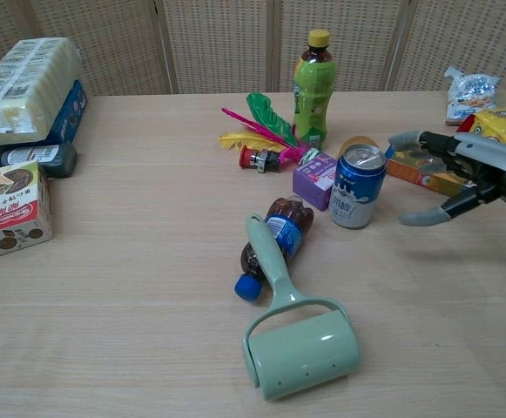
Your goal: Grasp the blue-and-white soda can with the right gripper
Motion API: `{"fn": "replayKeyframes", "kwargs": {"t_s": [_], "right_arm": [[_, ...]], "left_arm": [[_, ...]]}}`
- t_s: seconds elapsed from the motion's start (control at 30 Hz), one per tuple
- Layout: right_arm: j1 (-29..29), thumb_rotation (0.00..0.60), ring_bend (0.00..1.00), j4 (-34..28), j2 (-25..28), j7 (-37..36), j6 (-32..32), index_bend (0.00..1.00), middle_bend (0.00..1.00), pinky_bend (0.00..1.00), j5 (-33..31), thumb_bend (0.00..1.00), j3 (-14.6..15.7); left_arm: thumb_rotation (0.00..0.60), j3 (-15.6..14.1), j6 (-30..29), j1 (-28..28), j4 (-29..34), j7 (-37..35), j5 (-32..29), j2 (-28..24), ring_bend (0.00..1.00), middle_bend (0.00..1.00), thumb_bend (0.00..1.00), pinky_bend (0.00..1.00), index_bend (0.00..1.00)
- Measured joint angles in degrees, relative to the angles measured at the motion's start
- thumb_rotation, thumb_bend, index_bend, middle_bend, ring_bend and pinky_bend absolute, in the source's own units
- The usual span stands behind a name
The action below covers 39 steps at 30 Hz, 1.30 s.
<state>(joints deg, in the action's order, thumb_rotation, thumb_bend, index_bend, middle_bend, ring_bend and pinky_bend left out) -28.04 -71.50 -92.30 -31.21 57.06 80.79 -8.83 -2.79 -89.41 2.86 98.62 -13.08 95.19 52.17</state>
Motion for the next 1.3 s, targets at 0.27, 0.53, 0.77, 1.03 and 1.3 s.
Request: {"fn": "replayKeyframes", "kwargs": {"t_s": [0.27,0.53,0.77,1.03,1.3], "right_arm": [[-3.41,0.6,0.0,6.63,-5.1,-0.95,-3.14,0.0,0.0,0.0,-2.38,0.0,-2.09],[-6.05,0.6,0.0,11.37,-9.34,-3.33,-5.05,0.0,0.0,0.0,-3.68,0.0,-3.56],[-7.1,0.6,0.0,14.72,-12.36,-4.39,-5.06,0.0,0.01,0.0,-4.64,0.0,-4.7],[-7.17,0.6,0.12,17.88,-16.07,-6.13,-1.97,0.07,0.31,0.28,-4.72,0.0,-5.54],[-7.32,0.6,0.32,21.48,-19.12,-6.88,-1.21,0.35,0.54,0.51,-4.83,0.01,-5.48]], "left_arm": [[0.6,0.84,2.13,0.77,-0.8,0.48,-2.47,0.74,0.0,0.0,0.0,0.0,0.0],[0.6,1.45,3.55,1.2,-1.47,0.98,-4.36,1.31,0.0,0.0,0.0,0.0,0.0],[0.6,1.83,4.38,1.44,-1.72,1.45,-5.52,1.77,0.0,0.0,0.0,0.0,0.0],[0.6,2.18,5.73,1.77,-2.17,2.23,-6.88,2.43,0.0,0.0,0.0,0.0,0.0],[0.6,2.3,5.98,1.78,-2.19,2.67,-7.28,2.71,0.0,0.0,0.0,0.0,0.0]]}}
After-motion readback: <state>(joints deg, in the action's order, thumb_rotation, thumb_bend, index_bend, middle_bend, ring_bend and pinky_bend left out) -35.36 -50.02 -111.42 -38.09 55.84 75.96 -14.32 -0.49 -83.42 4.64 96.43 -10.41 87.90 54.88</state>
